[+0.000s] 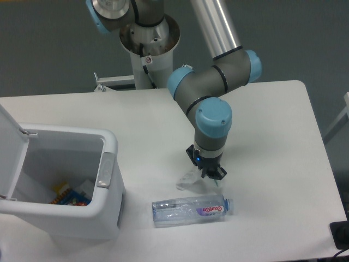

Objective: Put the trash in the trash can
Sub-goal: 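Close the gripper on the white paper packet, then lift the paper packet and carry it over the trash bin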

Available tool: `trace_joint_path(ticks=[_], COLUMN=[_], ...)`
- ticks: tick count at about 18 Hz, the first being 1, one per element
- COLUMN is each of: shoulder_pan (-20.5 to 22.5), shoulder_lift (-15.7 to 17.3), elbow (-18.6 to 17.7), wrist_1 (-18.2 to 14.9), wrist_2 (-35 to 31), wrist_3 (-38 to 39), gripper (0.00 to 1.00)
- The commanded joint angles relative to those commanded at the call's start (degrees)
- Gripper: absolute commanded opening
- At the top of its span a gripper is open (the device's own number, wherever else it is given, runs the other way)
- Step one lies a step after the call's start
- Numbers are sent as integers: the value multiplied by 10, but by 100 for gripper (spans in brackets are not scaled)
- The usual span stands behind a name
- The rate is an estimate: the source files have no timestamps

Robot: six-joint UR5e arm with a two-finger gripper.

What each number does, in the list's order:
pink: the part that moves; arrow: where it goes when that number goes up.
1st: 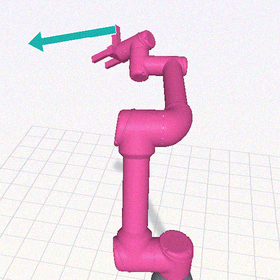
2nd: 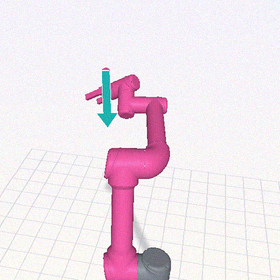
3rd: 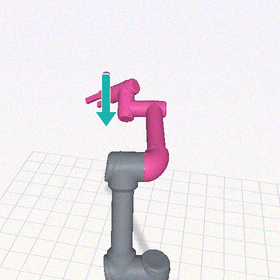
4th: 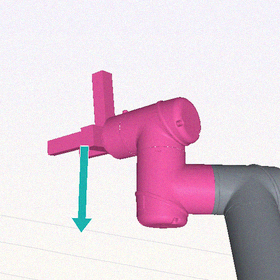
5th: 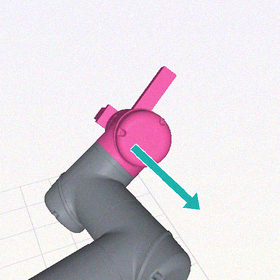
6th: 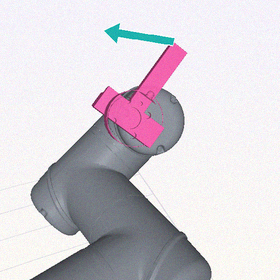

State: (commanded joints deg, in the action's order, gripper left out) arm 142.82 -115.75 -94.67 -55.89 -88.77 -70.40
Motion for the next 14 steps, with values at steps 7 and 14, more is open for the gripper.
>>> trace_joint_path(ticks=[7, 14], shoulder_pan=[15, 17], shoulder_lift=[3, 25], elbow=[84, 154], wrist_1=[-157, -203], wrist_2=[0, 18], wrist_3=[33, 92], gripper=[0, 0])
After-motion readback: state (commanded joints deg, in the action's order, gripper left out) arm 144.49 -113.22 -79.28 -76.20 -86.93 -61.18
